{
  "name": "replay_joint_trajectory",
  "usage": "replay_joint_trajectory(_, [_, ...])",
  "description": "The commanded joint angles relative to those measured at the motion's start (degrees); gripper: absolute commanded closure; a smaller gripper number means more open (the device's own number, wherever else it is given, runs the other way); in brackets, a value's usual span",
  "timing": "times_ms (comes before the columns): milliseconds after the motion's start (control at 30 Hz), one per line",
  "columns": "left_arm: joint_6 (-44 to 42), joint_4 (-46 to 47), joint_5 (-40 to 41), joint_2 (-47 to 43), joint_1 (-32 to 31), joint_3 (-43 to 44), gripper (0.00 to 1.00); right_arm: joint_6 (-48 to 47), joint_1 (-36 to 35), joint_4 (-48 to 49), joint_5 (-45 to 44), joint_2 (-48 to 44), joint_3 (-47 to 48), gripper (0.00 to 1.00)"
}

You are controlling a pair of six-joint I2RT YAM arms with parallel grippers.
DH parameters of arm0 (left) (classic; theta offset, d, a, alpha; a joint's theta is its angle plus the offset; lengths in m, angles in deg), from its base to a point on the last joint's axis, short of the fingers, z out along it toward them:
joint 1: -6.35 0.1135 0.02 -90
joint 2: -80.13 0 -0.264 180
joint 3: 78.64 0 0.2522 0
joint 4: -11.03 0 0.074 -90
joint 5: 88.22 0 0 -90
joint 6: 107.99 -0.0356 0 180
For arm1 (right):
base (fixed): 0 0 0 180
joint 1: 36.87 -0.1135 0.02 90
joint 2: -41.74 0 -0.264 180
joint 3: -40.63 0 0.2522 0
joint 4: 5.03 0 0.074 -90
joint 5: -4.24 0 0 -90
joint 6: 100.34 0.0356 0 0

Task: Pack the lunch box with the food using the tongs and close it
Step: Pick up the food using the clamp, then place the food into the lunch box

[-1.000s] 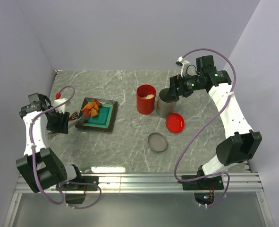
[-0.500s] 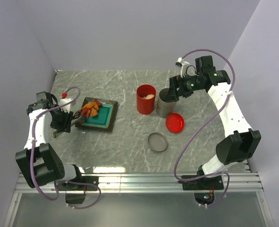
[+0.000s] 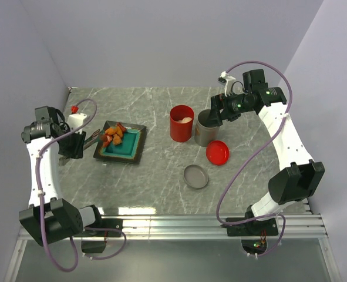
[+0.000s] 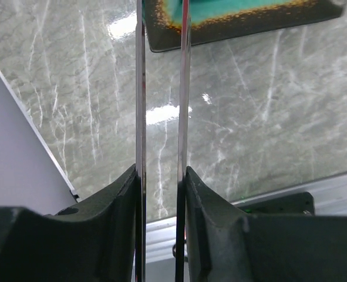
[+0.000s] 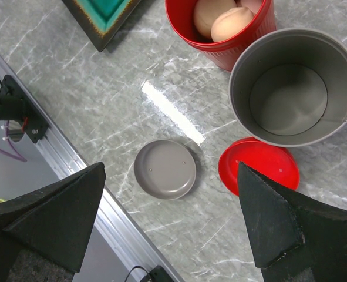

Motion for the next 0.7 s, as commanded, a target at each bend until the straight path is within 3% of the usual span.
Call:
replay_joint_trajectory(0, [-0.15, -3.72, -4.05, -1.25, -0.26, 4.88, 0.79, -0.84, 0.34, -0.46, 1.45, -0.08, 2.30, 0.00])
replay_joint_trajectory(133, [2.40, -5.75, -10.55, 1.38, -4.46, 14.17, 0.82, -0.93, 0.34, -0.55, 1.54, 0.09, 2.74, 0.00])
replay_joint_trajectory(267, [6.79, -4.61, -11.01, 4.63, -11.14, 21.31, 0.84, -1.28, 0.42, -0.72, 0.93, -0.26, 2.83, 0.00])
replay_joint_trajectory(667, [19.28, 6.11, -20.05, 20.71, -33.03, 41.79, 0.85, 3.37, 2.09, 2.88, -6.01, -1.49, 2.48, 0.00])
